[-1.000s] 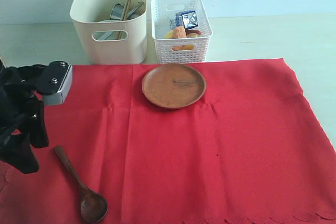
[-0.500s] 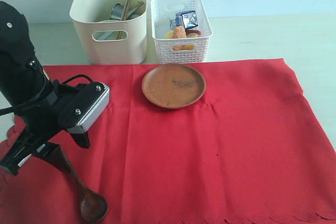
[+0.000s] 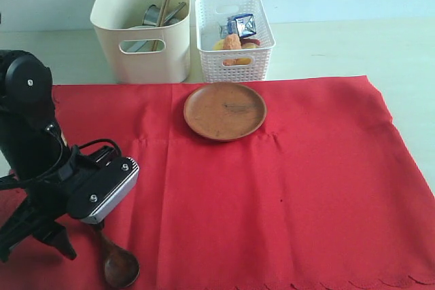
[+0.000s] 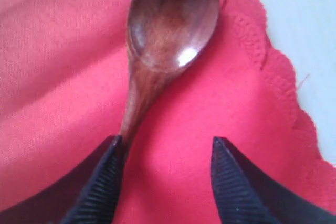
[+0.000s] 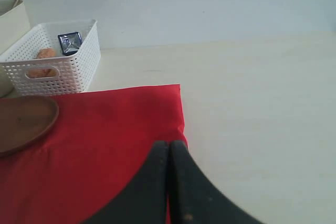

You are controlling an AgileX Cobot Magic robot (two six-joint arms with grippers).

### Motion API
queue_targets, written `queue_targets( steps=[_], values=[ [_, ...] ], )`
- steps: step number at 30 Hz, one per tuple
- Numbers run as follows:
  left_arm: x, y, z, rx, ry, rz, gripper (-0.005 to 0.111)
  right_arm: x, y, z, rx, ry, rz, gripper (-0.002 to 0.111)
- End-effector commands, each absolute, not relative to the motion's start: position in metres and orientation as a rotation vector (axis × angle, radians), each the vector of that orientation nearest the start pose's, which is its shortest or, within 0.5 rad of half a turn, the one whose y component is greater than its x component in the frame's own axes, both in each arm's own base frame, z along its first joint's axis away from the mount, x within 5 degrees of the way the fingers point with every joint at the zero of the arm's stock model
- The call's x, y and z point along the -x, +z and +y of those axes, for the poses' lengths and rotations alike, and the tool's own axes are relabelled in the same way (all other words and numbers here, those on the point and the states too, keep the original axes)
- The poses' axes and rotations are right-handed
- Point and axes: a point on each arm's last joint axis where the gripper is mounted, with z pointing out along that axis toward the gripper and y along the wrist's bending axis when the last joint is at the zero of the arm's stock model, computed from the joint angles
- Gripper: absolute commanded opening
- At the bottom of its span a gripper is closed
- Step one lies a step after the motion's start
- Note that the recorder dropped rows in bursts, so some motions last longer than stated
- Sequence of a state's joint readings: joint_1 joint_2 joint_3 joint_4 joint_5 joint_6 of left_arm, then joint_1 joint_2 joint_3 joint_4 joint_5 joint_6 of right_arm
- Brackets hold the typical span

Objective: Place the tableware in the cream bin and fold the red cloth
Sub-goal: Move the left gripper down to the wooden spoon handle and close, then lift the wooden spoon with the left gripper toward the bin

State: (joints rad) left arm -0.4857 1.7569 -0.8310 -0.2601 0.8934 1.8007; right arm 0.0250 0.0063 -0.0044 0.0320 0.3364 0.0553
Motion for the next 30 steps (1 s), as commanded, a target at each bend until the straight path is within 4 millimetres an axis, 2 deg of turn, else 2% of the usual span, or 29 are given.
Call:
queue_targets(
  steps=[1,5,9,11,14,16,21,27,30],
  values=[
    [-0.2248,0.1305,-0.1415,2.730,0.353,-1.592,0.039,-0.0538,0.1836,0.0020,-0.046,0.080,1.812,0.000],
    [-0.2256,0.1306,-0.1428,2.734,0.355,-1.617,0.026,-0.0538,0.1836,0.0020,-0.046,0.080,1.812,0.000],
    [-0.2271,0.1304,-0.1430,2.745,0.335,-1.621,0.026,-0.0538,0.1836,0.0019,-0.044,0.078,1.812,0.000],
    [-0.2274,0.1303,-0.1431,2.748,0.331,-1.624,0.032,-0.0538,0.1836,0.0019,-0.044,0.078,1.812,0.000],
    [-0.2300,0.1301,-0.1438,2.767,0.299,-1.640,0.049,-0.0538,0.1836,0.0019,-0.044,0.078,1.812,0.000],
    [-0.2320,0.1300,-0.1444,2.781,0.275,-1.653,0.053,-0.0538,0.1836,0.0019,-0.044,0.078,1.812,0.000],
    [-0.2338,0.1299,-0.1449,2.814,0.252,-1.633,0.050,-0.0538,0.1836,0.0019,-0.044,0.078,1.812,0.000],
    [-0.2325,0.1275,-0.1440,2.813,0.250,-1.628,0.038,-0.0538,0.1836,0.0020,-0.045,0.080,1.812,0.000],
    [-0.2300,0.1220,-0.1426,2.790,0.273,-1.615,0.038,-0.0538,0.1836,0.0020,-0.045,0.080,1.812,0.000]
  ],
)
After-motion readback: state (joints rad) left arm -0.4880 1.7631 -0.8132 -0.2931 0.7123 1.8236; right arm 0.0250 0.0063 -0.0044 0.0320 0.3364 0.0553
